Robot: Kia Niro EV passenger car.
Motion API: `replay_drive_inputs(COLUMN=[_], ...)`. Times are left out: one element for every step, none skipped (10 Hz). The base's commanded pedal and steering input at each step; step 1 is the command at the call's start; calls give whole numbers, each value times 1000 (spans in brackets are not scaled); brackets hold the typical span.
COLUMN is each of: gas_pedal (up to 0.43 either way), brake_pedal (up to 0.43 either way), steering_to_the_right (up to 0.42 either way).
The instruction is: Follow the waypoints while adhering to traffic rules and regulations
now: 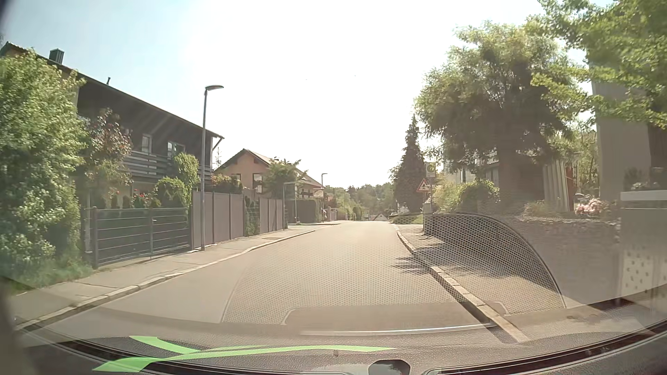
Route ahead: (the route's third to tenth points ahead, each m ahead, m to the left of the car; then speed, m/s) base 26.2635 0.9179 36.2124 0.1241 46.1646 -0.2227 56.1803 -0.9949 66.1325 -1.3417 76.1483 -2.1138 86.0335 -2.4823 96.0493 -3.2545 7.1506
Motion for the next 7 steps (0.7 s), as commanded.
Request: replay_drive_inputs(gas_pedal=[47, 47, 47, 47, 47, 47, 47], brake_pedal=[0, 0, 0, 0, 0, 0, 0], steering_to_the_right=[10, 10, 10, 10, 10, 10, 10])
